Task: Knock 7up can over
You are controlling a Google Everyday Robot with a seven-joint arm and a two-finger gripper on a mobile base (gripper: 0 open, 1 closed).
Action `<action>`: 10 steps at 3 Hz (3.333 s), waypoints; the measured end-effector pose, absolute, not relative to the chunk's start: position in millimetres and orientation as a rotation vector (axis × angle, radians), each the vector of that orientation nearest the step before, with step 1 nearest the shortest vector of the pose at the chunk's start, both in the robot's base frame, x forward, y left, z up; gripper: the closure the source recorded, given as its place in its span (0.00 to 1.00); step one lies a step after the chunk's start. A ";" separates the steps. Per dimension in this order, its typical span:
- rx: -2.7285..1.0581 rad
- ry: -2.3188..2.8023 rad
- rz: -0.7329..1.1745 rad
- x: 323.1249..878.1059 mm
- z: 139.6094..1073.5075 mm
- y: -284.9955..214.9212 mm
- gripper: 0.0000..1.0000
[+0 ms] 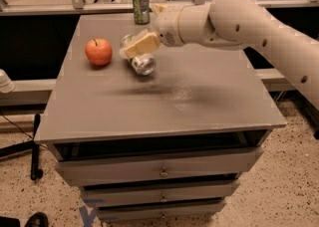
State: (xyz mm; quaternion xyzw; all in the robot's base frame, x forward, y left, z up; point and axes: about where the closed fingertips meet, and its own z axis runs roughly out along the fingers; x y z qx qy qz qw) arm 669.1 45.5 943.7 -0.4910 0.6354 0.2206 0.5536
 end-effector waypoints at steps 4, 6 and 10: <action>-1.272 1.501 0.536 697.3 923.6 -51.3 0.00; -1.339 1.544 0.660 695.5 883.9 -73.7 0.00; -1.375 1.618 0.730 693.1 855.2 -73.4 0.00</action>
Offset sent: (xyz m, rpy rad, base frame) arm 0.0233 -0.0278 -0.0065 -0.0406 0.0021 0.0372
